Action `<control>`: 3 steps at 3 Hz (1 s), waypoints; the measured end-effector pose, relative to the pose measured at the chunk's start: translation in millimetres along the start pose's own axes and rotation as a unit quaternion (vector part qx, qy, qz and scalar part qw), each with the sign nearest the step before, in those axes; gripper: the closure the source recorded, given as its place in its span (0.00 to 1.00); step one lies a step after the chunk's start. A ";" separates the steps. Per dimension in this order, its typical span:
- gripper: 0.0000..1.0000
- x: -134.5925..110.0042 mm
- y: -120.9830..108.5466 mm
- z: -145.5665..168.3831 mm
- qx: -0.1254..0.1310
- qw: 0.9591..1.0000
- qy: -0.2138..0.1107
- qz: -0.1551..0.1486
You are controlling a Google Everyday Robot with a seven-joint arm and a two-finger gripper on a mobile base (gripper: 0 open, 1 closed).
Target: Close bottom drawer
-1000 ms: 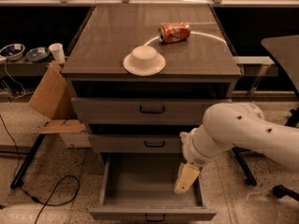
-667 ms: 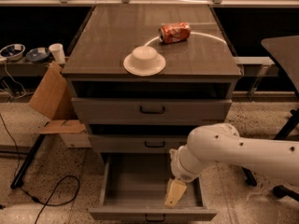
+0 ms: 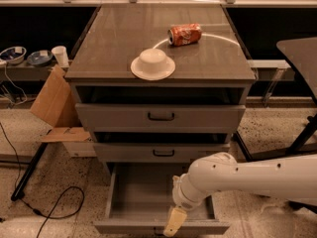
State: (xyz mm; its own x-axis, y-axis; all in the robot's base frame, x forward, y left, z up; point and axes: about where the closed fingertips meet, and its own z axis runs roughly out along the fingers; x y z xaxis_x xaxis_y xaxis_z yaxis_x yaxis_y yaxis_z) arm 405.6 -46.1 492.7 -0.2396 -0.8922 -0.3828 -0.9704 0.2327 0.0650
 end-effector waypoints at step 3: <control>0.00 121.9 -18.6 88.6 0.024 0.994 0.085 0.067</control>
Offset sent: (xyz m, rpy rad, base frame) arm -0.0155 -0.0693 -0.1502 -0.2191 0.0161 -0.0909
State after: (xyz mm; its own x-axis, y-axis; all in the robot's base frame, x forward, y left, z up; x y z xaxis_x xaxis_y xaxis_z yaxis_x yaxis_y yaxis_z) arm 397.2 -125.0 363.2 -0.3725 -0.9036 -0.2116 -0.9277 0.3685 0.0593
